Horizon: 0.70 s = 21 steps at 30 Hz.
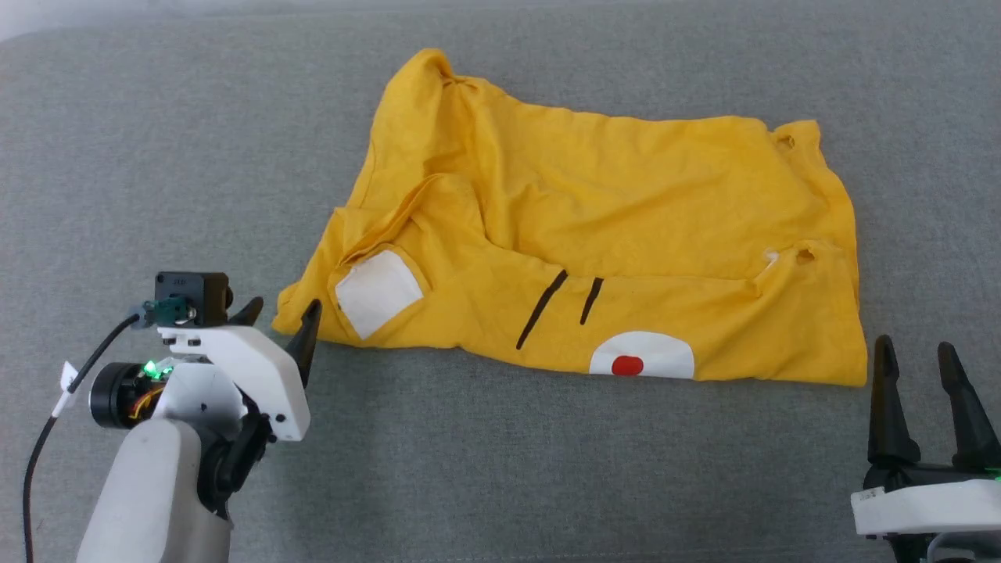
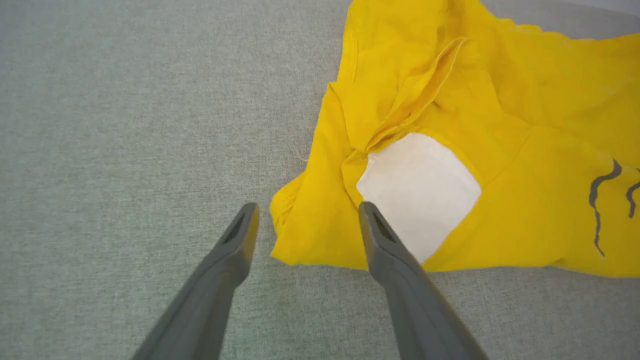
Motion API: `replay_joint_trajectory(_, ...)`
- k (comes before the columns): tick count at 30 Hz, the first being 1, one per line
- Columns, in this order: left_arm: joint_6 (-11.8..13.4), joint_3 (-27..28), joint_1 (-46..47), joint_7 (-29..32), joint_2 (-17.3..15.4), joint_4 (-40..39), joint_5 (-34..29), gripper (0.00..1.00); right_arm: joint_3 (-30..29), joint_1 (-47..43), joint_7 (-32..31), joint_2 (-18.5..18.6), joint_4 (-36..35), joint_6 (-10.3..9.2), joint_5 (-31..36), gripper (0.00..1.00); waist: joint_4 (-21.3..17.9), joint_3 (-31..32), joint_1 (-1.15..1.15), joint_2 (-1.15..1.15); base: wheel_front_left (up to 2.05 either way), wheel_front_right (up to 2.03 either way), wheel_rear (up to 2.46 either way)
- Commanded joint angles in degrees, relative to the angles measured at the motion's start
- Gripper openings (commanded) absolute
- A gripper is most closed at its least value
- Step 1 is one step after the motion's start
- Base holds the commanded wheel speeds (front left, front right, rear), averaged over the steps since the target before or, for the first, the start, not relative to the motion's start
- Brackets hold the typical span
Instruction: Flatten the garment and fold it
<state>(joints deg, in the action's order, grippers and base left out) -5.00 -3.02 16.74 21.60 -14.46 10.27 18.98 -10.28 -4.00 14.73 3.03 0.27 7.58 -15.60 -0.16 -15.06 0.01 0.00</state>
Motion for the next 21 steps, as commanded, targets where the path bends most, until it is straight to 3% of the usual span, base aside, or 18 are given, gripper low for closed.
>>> replay_joint_trajectory(1, 0.4, 0.2, 0.9, 0.9, 0.1, 0.7, 0.9, 1.00, 0.1, 0.8, 0.3, -0.1, 0.1, -0.09, 0.1, 1.00, -0.7, -0.9, -0.01, 0.00, 0.00, 0.00, 0.00)
replay_joint_trajectory(11, 1.1, -0.1, 3.2, 5.8, 1.1, 4.8, 3.5, 1.00, 0.0, 1.8, 0.3, -0.1, 0.1, -0.09, 0.3, 1.00, -0.9, -2.8, -0.01, 0.00, 0.00, 0.00, 0.00)
replay_joint_trajectory(12, 1.1, -0.2, 3.5, 5.9, 1.0, 5.4, 3.4, 0.96, 0.0, 2.0, 0.3, -0.1, 0.2, -0.09, 0.4, 1.00, -0.8, -3.0, -0.01, 0.00, 0.00, 0.00, 0.00)
replay_joint_trajectory(13, 1.1, -0.4, 3.8, 5.7, 1.0, 5.9, 3.3, 0.35, -0.1, 2.1, 0.3, -0.1, 0.2, -0.09, 0.5, 1.00, -0.8, -3.2, -0.01, 0.00, 0.00, 0.00, 0.00)
replay_joint_trajectory(14, 1.1, -0.4, 4.1, 5.4, 1.1, 6.5, 3.4, 0.00, -0.1, 2.3, 0.3, -0.1, 0.2, -0.09, 0.6, 1.00, -0.8, -3.3, -0.01, 0.00, 0.00, 0.00, 0.00)
replay_joint_trajectory(21, 0.0, -0.6, 4.6, 3.0, 2.0, 7.2, 5.3, 0.00, 0.0, 3.5, -0.3, -0.1, -0.7, -0.09, 2.2, 1.00, -0.6, -3.2, -0.01, 0.00, 0.00, 0.00, 0.00)
